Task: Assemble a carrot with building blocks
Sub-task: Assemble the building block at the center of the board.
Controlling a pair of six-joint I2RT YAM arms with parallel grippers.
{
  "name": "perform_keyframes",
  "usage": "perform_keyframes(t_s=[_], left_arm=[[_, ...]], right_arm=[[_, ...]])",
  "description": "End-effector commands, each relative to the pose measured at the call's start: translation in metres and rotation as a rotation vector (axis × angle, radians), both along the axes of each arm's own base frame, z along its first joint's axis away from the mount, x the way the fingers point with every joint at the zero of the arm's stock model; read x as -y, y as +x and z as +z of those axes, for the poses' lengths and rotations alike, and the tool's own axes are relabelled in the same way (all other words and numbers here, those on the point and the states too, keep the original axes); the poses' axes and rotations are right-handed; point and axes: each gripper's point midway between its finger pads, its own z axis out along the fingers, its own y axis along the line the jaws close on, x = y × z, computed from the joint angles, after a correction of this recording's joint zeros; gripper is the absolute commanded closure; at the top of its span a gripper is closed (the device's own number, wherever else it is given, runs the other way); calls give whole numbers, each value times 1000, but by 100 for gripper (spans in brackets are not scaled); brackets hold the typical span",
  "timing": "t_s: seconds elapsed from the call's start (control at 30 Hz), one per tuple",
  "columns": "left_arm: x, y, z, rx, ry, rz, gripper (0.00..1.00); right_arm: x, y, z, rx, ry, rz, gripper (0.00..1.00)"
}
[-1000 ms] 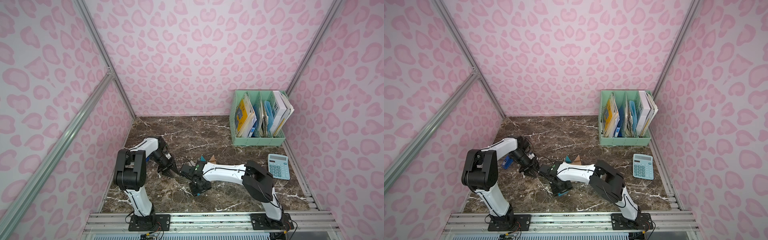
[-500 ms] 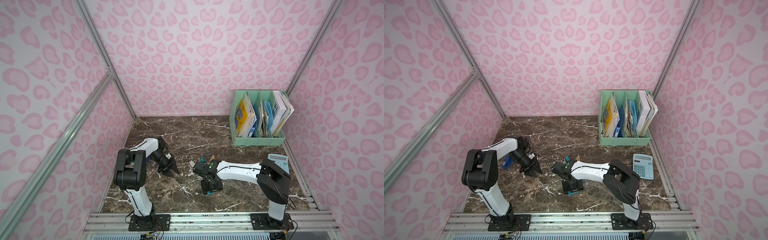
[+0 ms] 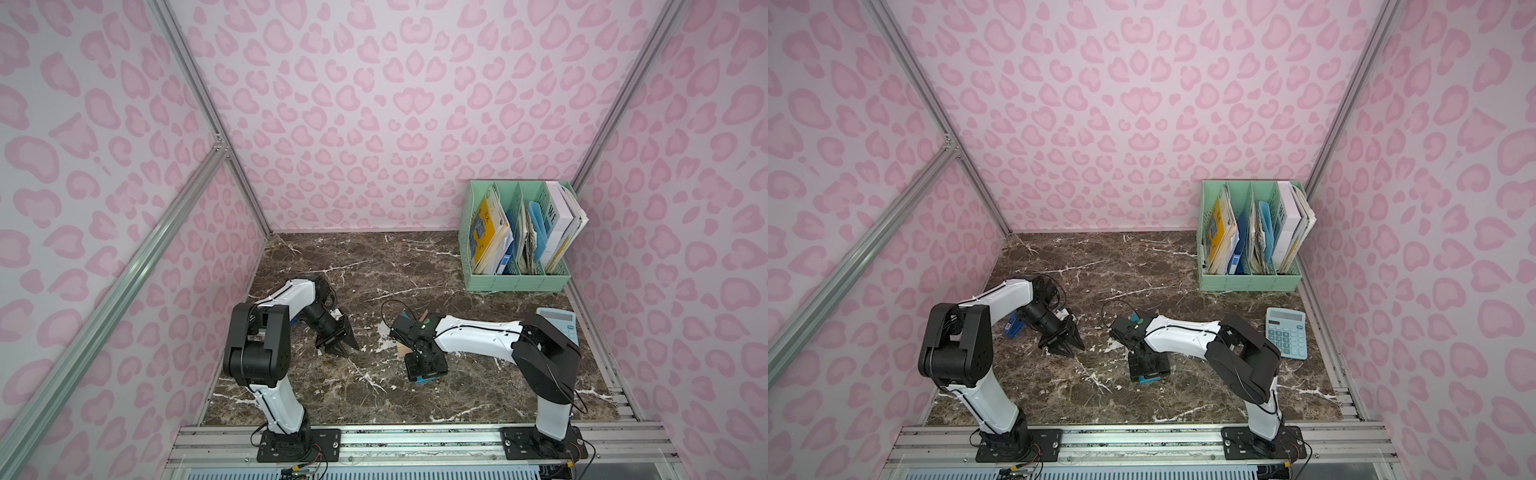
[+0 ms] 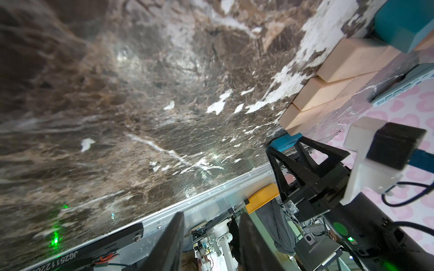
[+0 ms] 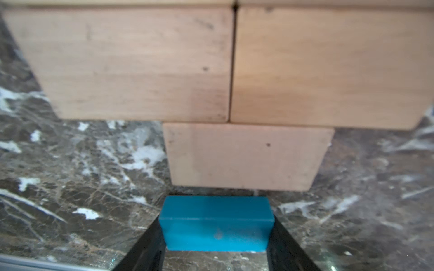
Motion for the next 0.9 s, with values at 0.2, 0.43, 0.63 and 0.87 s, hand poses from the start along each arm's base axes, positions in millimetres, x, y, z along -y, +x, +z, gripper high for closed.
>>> perform_keyframes(t_s=[0.2,0.43,0.63,0.87], left_arm=[[1,0,4,1,-5,18,60],[1,-2,5,3,1,24,60],[0,-1,5,-2,3,27,60],[0,0,5,-2,3,27,60]], right_arm=[[7,10,0,28,-22,-3,40],[9,16,0,37,-21,-5,39],[6,23,4,51,-8,-1,39],[3,22,1,36,2,4,38]])
